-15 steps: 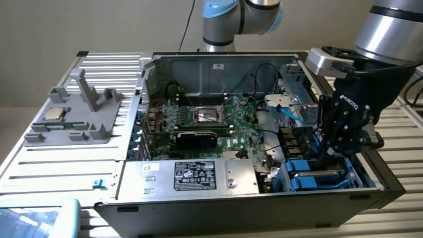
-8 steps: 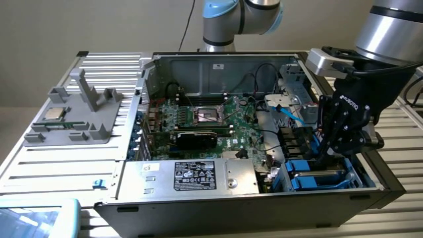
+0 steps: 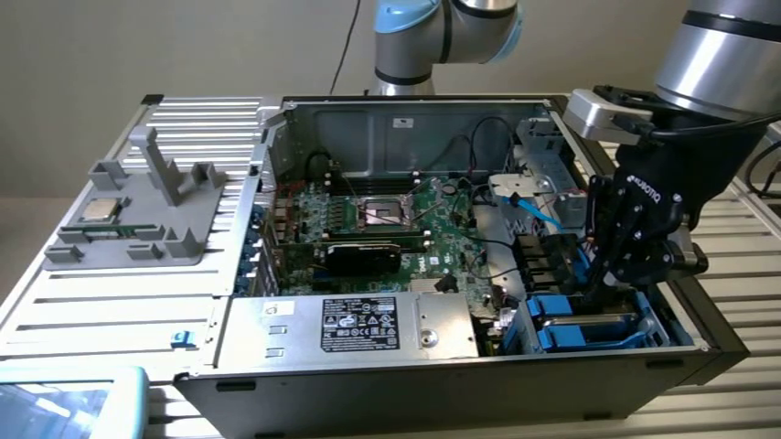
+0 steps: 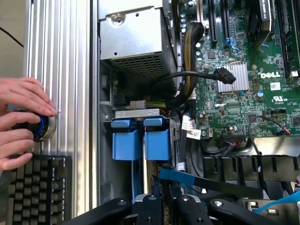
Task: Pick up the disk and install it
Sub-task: 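Insert the first disk wire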
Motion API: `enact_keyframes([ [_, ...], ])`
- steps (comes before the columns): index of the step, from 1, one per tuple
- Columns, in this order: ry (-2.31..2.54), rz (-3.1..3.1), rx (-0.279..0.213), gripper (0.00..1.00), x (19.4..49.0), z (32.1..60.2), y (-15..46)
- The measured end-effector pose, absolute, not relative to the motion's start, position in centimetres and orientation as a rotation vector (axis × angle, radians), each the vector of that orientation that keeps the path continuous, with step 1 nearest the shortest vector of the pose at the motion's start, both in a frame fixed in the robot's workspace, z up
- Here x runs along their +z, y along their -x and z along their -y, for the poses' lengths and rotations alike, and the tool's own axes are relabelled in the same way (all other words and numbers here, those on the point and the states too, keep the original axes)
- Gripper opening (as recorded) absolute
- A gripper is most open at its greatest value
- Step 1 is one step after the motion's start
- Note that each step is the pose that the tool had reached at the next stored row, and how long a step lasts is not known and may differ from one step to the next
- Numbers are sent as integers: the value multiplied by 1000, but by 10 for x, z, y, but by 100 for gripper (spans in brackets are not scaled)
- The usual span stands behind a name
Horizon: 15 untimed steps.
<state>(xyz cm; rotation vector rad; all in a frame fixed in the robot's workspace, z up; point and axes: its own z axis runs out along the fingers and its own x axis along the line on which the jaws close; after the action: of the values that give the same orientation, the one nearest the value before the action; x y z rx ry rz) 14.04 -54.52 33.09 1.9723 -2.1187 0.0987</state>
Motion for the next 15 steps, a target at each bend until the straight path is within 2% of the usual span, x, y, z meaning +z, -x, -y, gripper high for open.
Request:
enact_keyframes([
  [15,-1967,2126,95,16,329,545,-142],
])
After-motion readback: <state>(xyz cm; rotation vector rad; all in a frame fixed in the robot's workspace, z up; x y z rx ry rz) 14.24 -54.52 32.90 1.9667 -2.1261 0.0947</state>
